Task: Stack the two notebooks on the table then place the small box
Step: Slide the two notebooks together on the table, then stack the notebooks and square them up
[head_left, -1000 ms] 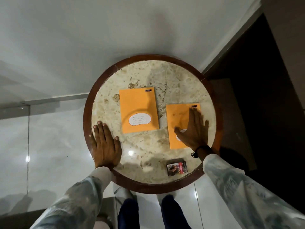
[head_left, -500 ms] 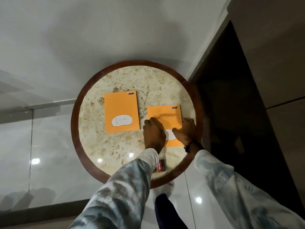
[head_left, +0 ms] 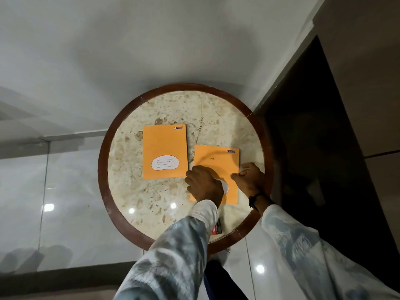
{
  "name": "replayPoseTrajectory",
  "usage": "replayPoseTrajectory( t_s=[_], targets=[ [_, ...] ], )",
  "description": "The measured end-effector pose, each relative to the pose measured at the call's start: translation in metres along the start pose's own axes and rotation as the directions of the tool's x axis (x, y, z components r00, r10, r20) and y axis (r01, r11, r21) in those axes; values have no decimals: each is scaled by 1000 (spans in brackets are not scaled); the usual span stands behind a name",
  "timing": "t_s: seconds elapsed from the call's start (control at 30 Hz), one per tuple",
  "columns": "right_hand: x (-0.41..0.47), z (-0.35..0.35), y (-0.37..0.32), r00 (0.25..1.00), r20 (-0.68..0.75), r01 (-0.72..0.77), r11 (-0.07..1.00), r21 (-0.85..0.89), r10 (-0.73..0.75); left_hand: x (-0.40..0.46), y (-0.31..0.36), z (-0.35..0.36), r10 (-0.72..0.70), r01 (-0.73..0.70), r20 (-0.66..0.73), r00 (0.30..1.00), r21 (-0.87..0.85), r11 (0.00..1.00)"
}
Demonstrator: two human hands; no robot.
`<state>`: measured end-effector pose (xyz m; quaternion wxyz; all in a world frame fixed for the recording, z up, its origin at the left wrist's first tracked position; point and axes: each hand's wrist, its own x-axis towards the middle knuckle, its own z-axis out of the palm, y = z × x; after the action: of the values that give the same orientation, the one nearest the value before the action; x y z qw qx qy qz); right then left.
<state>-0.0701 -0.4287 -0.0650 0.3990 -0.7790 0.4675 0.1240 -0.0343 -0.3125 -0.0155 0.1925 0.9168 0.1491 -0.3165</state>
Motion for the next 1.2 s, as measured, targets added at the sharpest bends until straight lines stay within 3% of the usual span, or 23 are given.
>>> replayPoseTrajectory(
  t_s=[0.1,0.2,0.37,0.47,0.63,0.8,0.93,1.0,1.1,1.2],
  targets=[
    [1,0,-3,999,8,-40,998,41,39,4,-4,3,9,-9,-20,1000,7,1000],
    [4,-3,-6,992,5,-124,977,175,126,13,-4,-4,16,-20,-31,999,-137,990],
    [-6,-3,-31,978,-3,-199,937,288,209,41,-17,-45,266,-240,56,962,-285,928],
    [-16,25,-75,986,48,-164,938,306,157,74,-42,-90,259,-249,0,966,-275,929],
    [-20,87,-139,995,94,-60,984,168,44,125,-77,-140,179,-188,-83,980,-123,974],
    [-28,110,-155,997,-7,79,993,-86,-80,132,-91,-137,140,-143,-82,987,-30,989],
    [-31,122,-162,994,60,104,982,-156,-96,145,-93,-140,104,-105,-12,994,-195,975],
    [-32,124,-165,994,84,79,986,-146,-67,154,-97,-147,93,-40,109,990,-415,909],
    [-28,118,-173,990,137,-21,1000,-19,23,151,-105,-156,251,36,301,920,-702,711],
    [-25,99,-182,963,264,-105,971,213,46,144,-109,-169,426,-102,262,866,-741,664]
  ],
)
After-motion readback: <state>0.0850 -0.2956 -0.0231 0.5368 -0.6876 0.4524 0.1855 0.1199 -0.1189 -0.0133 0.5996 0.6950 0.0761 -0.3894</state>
